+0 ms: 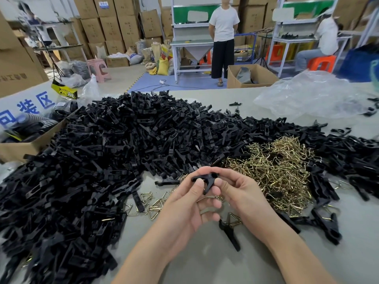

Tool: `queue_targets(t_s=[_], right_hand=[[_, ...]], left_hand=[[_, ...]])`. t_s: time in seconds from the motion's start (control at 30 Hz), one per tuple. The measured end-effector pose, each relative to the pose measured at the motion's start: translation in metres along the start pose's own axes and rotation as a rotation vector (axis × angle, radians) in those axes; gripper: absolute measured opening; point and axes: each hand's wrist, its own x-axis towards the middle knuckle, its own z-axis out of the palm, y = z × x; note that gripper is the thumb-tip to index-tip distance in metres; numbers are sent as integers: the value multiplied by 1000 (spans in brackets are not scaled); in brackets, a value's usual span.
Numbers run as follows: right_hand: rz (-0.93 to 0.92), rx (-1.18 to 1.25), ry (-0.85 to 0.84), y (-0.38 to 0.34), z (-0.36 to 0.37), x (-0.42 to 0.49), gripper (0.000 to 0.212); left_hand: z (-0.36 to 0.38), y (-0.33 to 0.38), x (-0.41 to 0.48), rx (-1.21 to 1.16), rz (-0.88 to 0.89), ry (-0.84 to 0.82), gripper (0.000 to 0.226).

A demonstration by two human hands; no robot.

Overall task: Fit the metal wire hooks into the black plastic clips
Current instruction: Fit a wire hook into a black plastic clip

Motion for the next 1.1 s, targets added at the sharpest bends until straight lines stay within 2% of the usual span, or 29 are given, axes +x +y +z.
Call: queue_targets(t_s=[0.3, 0.53, 1.1], right_hand=[[31, -72, -14, 5, 0, 0, 30], [47, -102, -14, 6, -4, 1, 31], [45, -136, -33, 4, -1, 0, 20]], left_hand=[[-6, 1, 3, -225, -127, -49, 34], [-11, 0, 4, -194, -122, -80, 31], [-25, -8, 6, -206, -157, 52, 23]])
